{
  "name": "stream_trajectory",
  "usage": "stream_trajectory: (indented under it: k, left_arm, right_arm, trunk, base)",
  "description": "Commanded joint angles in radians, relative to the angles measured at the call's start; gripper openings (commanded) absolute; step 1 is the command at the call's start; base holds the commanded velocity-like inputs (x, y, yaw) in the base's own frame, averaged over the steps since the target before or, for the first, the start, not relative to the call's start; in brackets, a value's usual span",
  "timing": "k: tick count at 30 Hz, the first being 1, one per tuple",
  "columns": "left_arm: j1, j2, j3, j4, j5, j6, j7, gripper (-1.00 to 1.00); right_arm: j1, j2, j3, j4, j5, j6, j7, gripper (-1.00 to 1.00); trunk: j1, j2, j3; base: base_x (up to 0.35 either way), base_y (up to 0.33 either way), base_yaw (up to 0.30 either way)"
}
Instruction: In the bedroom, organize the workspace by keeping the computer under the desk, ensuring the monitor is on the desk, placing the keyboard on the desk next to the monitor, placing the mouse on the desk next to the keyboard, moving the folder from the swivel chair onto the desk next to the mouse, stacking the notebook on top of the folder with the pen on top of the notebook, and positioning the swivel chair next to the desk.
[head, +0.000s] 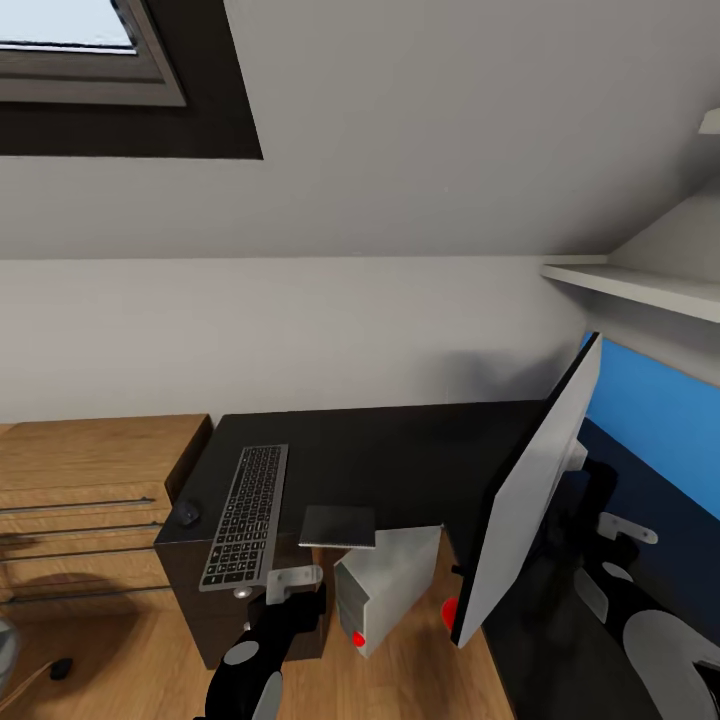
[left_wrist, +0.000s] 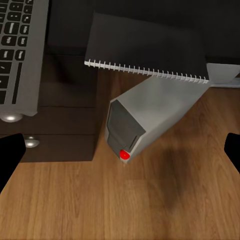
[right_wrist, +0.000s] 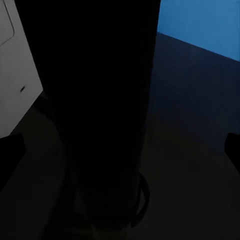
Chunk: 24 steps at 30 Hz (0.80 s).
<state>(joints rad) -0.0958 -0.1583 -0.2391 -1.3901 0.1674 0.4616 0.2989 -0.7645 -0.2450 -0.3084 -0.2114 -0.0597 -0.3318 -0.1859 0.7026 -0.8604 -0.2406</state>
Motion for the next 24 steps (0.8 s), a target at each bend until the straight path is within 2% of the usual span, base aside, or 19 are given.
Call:
stream_trajectory:
  k: [1, 12, 24]
  left_arm:
    - [-0.001, 0.000, -0.002, -0.001, 0.011, 0.003, 0.009, 1.00]
    - [-0.001, 0.000, -0.003, 0.014, 0.011, 0.002, 0.009, 1.00]
    - [-0.001, 0.000, -0.005, 0.028, 0.011, 0.002, 0.008, 1.00]
  right_arm:
    - [-0.001, 0.000, 0.003, 0.001, -0.006, -0.004, -0.001, 1.00]
    - [-0.001, 0.000, 0.003, 0.001, -0.006, -0.003, -0.002, 1.00]
    - [-0.001, 0.000, 0.003, 0.001, -0.006, -0.003, -0.001, 1.00]
  trunk:
    - [0.000, -0.001, -0.001]
    - [0.000, -0.001, -0.001]
    - [0.000, -0.001, -0.001]
  base:
    - [0.000, 0.000, 0.000]
    - [0.080, 0.000, 0.000]
    - [0.009, 0.000, 0.000]
